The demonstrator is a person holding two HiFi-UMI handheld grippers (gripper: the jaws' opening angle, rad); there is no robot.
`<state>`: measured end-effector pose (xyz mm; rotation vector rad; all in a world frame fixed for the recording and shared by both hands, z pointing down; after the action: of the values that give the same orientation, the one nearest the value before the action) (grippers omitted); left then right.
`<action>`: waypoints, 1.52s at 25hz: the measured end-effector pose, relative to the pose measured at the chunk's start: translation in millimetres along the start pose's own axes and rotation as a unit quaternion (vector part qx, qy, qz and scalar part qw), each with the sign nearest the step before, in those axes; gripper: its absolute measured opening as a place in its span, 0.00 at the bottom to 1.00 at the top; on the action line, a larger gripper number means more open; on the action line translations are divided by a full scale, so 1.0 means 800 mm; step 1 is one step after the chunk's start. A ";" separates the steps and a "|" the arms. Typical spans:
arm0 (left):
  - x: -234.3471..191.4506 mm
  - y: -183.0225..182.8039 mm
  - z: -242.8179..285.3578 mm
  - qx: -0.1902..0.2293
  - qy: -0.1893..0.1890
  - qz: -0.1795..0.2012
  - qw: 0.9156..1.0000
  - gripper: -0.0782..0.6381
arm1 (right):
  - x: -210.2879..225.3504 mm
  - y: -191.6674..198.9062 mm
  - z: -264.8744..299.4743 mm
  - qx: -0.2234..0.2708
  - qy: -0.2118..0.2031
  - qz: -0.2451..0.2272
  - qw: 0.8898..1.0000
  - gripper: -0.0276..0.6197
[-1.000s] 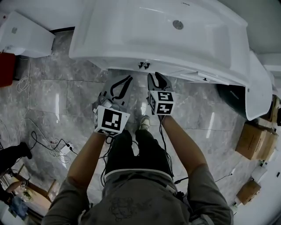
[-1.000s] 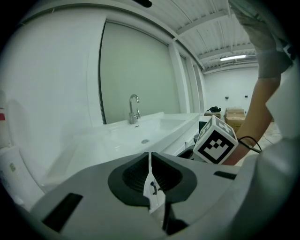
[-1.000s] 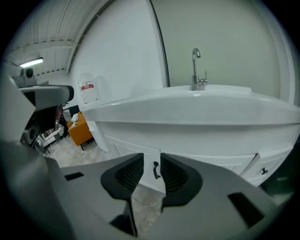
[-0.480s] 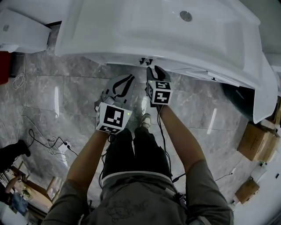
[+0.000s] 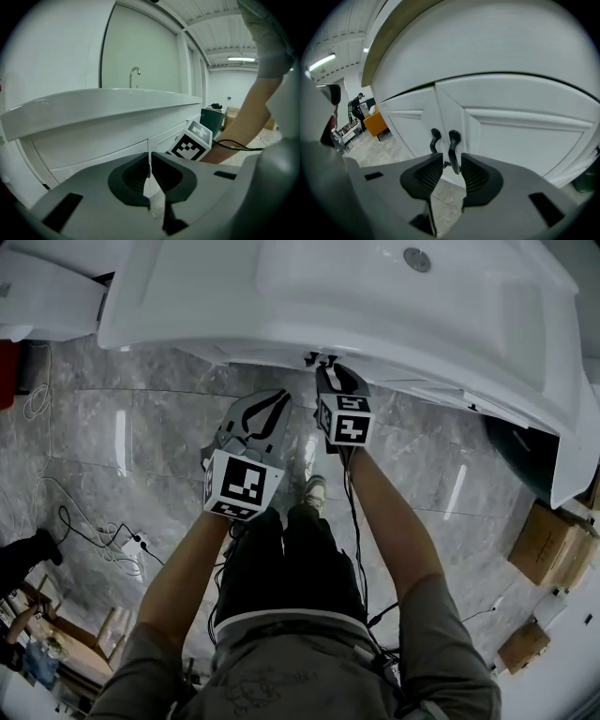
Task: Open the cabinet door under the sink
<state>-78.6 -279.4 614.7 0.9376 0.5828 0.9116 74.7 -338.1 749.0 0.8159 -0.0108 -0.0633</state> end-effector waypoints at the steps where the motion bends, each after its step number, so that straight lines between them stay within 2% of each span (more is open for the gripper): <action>1: 0.002 0.002 0.003 -0.003 0.003 0.005 1.000 0.15 | 0.000 -0.001 0.002 0.005 0.002 0.007 1.000 0.23; 5: 0.006 0.008 0.007 -0.008 0.007 0.002 1.000 0.15 | 0.001 -0.009 0.007 0.016 0.014 0.024 0.999 0.14; 17: 0.014 0.022 0.001 -0.020 0.002 -0.018 1.000 0.15 | -0.003 -0.004 0.000 0.022 0.024 0.005 0.999 0.13; 23: 0.027 0.023 -0.006 -0.028 0.005 -0.018 0.999 0.15 | -0.007 0.017 -0.028 0.016 0.012 0.002 1.000 0.13; 32: 0.071 0.023 -0.008 -0.026 0.038 -0.015 0.999 0.15 | -0.005 0.055 -0.069 0.020 -0.008 -0.032 0.999 0.12; 38: 0.092 0.024 0.003 -0.021 0.056 -0.028 0.998 0.15 | 0.000 0.076 -0.096 0.029 -0.023 -0.068 0.997 0.12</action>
<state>-46.6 -211.6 629.1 0.8328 0.6806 0.9262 80.9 -240.7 741.1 0.8726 -0.0012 -0.2108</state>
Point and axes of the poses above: the fingertips, and each gripper's own axes: z forward along the fingers, x to its right, y out of its underside, the point moved 7 cm from there along -z, backward along the fingers, and after that the axes turned 14 degrees about y, right-handed, at the moved point
